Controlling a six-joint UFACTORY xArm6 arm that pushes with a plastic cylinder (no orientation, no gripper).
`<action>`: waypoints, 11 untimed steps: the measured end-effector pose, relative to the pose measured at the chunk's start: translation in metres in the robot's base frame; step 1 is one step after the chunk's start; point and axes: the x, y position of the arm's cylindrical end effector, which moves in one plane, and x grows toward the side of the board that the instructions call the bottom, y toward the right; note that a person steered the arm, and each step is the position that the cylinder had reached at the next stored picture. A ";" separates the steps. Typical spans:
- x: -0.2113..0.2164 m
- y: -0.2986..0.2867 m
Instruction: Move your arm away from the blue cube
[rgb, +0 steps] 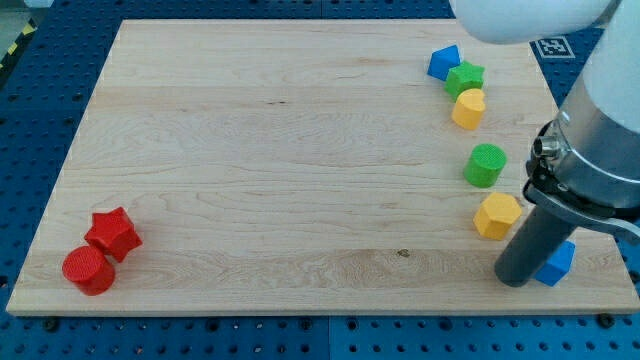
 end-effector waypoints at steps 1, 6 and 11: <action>-0.002 0.014; -0.129 -0.115; -0.315 -0.090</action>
